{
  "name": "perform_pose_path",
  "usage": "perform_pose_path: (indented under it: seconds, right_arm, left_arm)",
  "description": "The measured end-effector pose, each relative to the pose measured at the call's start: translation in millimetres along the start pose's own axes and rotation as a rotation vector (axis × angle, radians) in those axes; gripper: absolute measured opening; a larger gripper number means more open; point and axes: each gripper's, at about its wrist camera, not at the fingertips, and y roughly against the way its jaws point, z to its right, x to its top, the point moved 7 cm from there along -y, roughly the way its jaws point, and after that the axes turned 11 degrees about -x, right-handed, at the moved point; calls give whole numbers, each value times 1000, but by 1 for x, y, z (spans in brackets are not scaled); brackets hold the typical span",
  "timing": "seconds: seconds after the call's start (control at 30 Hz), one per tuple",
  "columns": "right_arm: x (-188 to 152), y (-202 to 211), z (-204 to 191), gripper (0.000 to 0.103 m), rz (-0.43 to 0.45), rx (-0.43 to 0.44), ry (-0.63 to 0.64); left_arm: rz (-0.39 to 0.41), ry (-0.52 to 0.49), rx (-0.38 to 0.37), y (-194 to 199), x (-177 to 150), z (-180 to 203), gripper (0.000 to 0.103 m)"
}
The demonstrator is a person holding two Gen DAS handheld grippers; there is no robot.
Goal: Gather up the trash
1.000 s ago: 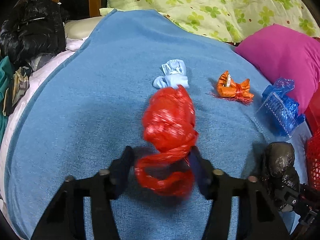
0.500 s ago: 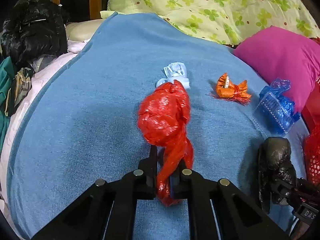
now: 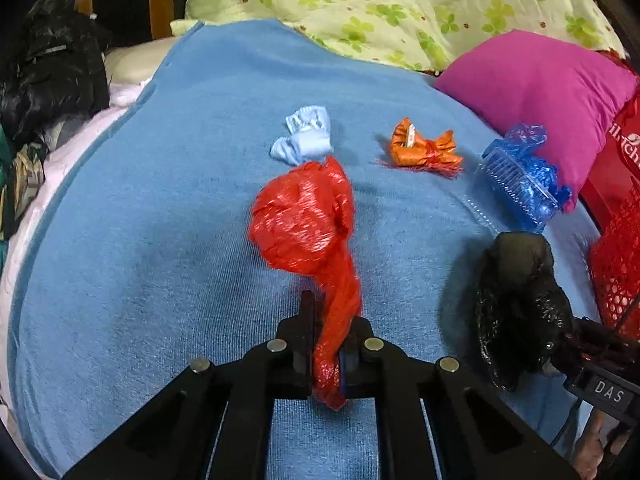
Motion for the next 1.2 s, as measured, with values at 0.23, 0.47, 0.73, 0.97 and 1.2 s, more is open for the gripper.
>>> perform_pose_path:
  seconds: [0.23, 0.47, 0.73, 0.97, 1.2]
  right_arm:
    - [1, 0, -1, 45, 0, 0, -3]
    - [1, 0, 0, 45, -2, 10, -10]
    - [1, 0, 1, 45, -3, 10, -11]
    - [0, -1, 1, 45, -2, 11, -8]
    - [0, -1, 1, 45, 0, 3, -2]
  left_arm:
    - [8, 7, 6, -3, 3, -2, 53]
    - [25, -16, 52, -6, 6, -4, 63]
    - [36, -33, 77, -10, 9, -10, 63]
    - [40, -65, 90, -9, 7, -7, 39]
    - [48, -78, 79, -6, 7, -4, 13]
